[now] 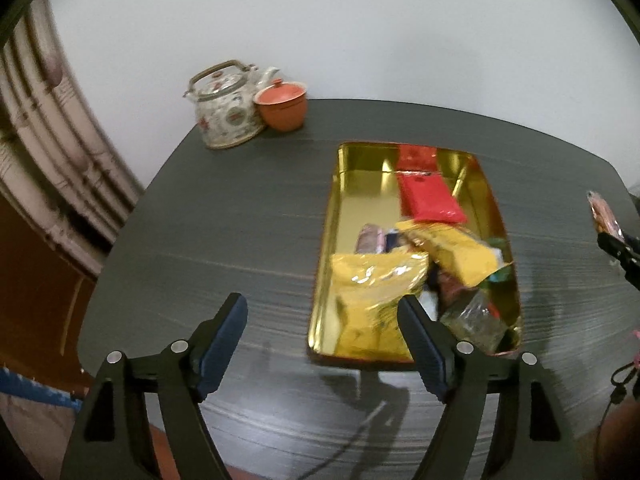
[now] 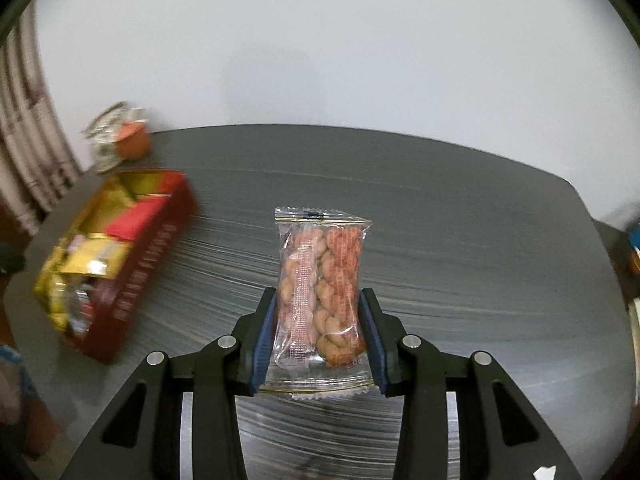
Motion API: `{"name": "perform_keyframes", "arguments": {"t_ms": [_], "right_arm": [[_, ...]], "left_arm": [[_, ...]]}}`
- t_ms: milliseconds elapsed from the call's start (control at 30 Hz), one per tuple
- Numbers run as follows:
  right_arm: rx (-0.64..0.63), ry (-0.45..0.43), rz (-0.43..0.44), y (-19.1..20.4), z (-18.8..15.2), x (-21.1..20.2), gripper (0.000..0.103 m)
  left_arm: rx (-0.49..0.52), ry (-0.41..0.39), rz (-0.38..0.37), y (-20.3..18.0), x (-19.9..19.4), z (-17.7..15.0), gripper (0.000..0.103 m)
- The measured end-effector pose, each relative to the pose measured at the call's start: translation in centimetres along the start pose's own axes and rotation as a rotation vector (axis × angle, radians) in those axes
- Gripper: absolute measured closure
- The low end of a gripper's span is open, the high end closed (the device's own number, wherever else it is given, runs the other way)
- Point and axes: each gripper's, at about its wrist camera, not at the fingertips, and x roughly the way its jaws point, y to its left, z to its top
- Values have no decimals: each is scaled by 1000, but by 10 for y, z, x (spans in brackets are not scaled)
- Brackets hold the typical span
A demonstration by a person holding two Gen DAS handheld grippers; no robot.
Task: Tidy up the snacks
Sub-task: 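Carry the biscuit bag into the gold tin and open the right gripper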
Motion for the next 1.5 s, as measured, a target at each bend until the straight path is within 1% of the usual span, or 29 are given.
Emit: {"name": "perform_keyframes", "arguments": {"t_ms": [100,233,300,433,567,733,833,967,1067,1300,1500], "right_arm": [[-40,3,50,34,11,0,66],[-86,11,98,75,19,-1,66],[-102,12,120,93,23,-2,66],[-144,10,139,123,31,0,66],[-174,15,152,151,36,5,66],[-197,29,162,178,39,16,66],[-216,36,163,189,41,22,66],[-232,52,158,201,44,33,66],[-238,64,152,202,43,39,66],[-233,98,133,208,40,58,66],[-235,111,136,212,37,66,65]], "left_arm": [[-23,6,6,11,1,-7,24],[-12,1,50,17,2,-17,23],[-21,1,42,22,2,-20,23],[-34,-7,33,29,2,-23,23],[-57,8,22,37,7,-24,22],[-70,5,48,42,10,-23,22],[-82,15,38,43,11,-24,22],[-69,8,52,41,11,-25,22],[-66,12,44,39,12,-25,22],[-49,11,49,35,12,-27,22],[-42,8,44,34,12,-27,21]]}}
